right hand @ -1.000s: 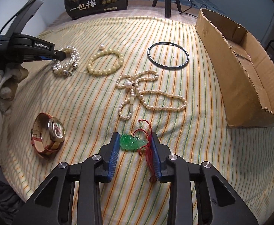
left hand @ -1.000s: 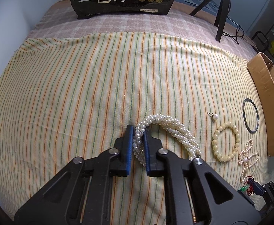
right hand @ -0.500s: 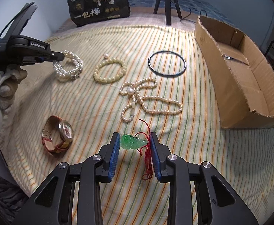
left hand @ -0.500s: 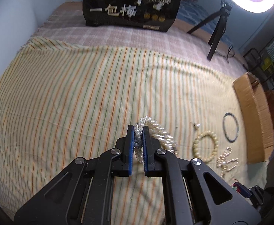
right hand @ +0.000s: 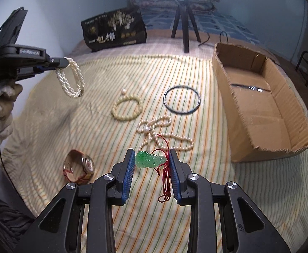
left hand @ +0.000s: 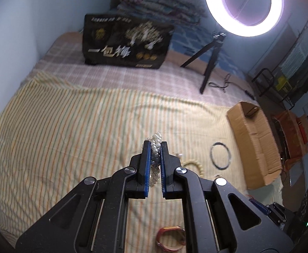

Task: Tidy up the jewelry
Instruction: 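Lift and carry the pearl necklace and jade pendant over the cardboard box with both tools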

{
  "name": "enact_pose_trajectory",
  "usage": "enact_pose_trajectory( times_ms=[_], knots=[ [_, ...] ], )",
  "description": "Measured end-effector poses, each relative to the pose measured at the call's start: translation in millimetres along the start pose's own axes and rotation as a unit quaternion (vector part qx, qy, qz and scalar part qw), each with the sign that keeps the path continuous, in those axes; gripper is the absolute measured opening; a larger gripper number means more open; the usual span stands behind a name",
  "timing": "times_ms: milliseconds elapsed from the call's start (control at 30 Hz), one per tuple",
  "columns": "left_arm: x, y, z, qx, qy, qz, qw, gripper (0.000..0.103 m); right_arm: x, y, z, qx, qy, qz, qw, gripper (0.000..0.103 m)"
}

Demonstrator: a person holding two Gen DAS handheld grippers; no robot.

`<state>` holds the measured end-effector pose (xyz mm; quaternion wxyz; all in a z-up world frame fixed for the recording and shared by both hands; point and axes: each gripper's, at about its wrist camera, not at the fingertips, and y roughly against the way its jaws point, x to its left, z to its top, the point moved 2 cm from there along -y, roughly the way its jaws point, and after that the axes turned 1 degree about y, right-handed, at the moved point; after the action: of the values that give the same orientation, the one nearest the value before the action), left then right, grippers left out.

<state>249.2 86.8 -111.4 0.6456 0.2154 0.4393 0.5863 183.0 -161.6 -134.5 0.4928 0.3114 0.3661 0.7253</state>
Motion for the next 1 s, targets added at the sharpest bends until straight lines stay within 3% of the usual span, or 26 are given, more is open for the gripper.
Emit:
enact_pose_trajectory(
  times_ms=[500, 1000],
  knots=[
    [-101, 26, -15, -0.021, -0.066, -0.067, 0.9954, 0.006, -63, 54, 35, -0.076, -0.059, -0.018, 0.995, 0.03],
    [-222, 10, -35, 0.001, -0.105, -0.155, 0.9824, 0.006, -137, 63, 52, -0.097, -0.111, -0.061, 0.987, 0.03]
  ],
)
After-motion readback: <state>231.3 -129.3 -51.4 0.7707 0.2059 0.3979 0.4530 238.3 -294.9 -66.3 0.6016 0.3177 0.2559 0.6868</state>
